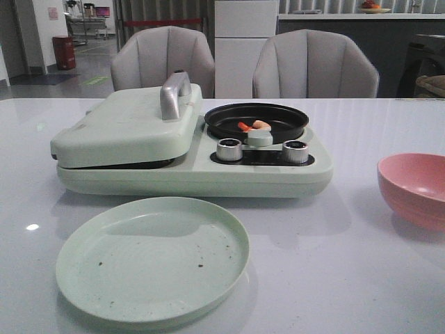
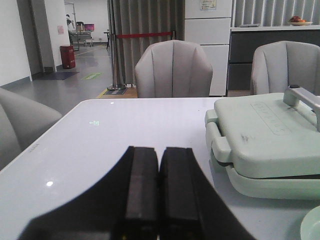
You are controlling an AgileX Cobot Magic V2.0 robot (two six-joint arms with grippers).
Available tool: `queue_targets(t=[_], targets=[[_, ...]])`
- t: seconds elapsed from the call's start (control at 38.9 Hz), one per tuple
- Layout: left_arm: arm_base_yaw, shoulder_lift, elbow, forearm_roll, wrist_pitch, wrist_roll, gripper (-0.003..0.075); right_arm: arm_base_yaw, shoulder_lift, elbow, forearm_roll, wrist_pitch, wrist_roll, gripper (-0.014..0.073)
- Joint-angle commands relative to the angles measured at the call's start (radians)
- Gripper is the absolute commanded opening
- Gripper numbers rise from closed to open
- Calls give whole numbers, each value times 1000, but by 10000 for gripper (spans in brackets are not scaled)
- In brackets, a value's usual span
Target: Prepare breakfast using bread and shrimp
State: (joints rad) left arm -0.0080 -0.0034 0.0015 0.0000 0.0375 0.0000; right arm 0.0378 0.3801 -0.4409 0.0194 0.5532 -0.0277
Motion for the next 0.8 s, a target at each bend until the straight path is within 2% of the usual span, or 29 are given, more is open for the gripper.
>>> queue_targets(t=[0.0, 0.21, 0.44, 0.77], targets=[[-5, -21, 8, -10, -93, 0, 99, -46, -105, 81, -8, -226, -7, 44], [-5, -21, 8, -10, -93, 0, 99, -58, -342, 323, -6, -434, -7, 44], [-5, -21, 8, -10, -93, 0, 99, -58, -414, 454, -6, -584, -7, 44], [-5, -21, 8, -10, -93, 0, 99, -57, -414, 451, 27, -606, -7, 44]])
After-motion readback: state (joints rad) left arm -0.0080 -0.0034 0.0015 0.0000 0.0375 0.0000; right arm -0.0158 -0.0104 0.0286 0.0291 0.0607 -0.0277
